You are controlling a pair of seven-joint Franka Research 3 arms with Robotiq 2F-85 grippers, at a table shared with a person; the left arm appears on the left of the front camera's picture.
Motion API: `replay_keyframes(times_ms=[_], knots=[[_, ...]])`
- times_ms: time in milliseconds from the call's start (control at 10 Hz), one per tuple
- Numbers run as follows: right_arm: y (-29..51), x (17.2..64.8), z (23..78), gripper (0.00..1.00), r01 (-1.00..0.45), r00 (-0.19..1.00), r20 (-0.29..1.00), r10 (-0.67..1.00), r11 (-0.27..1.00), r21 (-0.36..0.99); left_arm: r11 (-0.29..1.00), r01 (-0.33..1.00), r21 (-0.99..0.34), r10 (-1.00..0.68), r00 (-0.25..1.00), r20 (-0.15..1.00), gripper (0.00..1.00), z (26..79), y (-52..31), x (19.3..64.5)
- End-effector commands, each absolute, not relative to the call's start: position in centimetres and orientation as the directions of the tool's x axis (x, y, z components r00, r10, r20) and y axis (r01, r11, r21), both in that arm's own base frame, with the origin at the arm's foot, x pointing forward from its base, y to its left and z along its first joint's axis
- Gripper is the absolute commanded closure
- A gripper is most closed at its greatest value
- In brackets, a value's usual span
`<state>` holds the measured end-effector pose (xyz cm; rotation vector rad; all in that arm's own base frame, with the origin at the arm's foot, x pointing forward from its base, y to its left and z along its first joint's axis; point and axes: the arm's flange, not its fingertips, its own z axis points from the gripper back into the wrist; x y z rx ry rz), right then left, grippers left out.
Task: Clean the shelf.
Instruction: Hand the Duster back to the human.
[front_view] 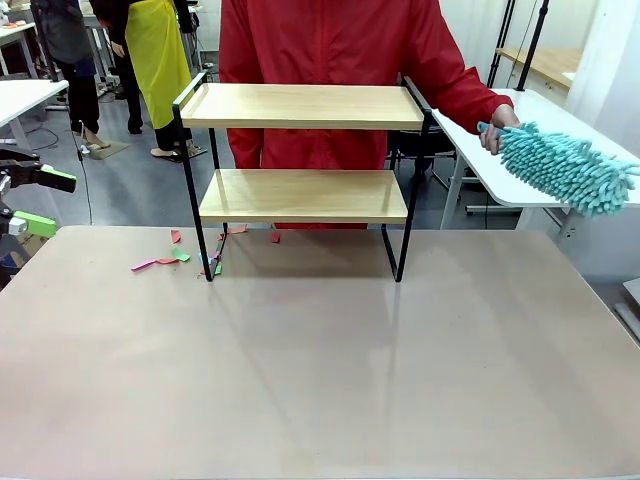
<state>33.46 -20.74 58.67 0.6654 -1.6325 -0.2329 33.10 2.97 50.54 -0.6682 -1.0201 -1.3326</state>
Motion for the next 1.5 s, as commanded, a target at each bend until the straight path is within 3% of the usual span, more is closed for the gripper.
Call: replay_keyframes(times_ms=[0, 1400], knots=[[-22.25, 33.62, 59.05, 0.0, -0.244, 0.0, 0.833, -0.554, 0.808, 0.537, 0.159, 0.972, 0.175, -0.436, -0.09, 0.895, 0.0, 50.62, 2.9, 33.24], [-21.75, 33.89, 58.29, 0.0, -0.257, -0.017, 0.833, -0.552, 0.808, 0.53, 0.159, 0.972, 0.175, -0.436, -0.09, 0.895, 0.0, 50.62, 2.9, 33.24]])
